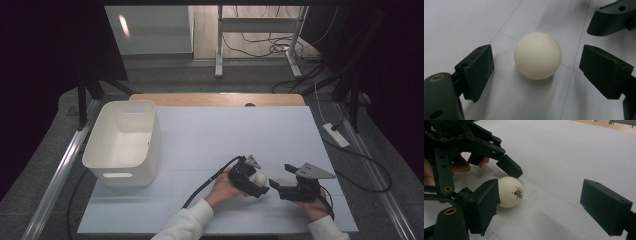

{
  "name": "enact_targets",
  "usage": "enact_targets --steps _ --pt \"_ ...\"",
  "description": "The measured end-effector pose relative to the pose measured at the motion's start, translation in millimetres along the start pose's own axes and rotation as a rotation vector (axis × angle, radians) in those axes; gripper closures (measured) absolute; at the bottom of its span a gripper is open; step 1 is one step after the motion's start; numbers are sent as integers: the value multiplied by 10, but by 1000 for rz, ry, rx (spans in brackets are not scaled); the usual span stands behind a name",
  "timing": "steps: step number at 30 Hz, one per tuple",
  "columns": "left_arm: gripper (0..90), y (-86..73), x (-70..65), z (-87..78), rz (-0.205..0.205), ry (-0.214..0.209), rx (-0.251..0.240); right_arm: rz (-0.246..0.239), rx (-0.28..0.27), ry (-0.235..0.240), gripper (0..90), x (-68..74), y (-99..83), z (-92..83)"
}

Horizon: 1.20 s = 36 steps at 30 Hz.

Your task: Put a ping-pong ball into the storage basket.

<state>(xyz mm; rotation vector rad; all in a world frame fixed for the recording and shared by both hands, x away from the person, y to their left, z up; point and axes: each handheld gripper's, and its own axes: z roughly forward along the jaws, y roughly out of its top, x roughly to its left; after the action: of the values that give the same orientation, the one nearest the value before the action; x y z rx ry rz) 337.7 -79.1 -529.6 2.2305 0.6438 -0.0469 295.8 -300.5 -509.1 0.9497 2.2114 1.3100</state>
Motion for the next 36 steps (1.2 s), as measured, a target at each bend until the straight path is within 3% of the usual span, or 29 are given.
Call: enact_targets --steps 5,14,21,26,36 --pt "163 27 -5 19 15 5 4 0 1 -2 156 -3 0 -2" --pt "288 56 28 46 37 8 13 -1 2 -2 157 -4 -2 0" --pt "500 65 38 29 45 -2 8 1 1 -3 157 -8 -3 -4" --pt "509 70 18 10 63 12 10 0 1 -6 157 -9 -4 -9" --pt "509 69 27 -137 50 29 -41 -1 -1 -12 156 -23 -10 -23"
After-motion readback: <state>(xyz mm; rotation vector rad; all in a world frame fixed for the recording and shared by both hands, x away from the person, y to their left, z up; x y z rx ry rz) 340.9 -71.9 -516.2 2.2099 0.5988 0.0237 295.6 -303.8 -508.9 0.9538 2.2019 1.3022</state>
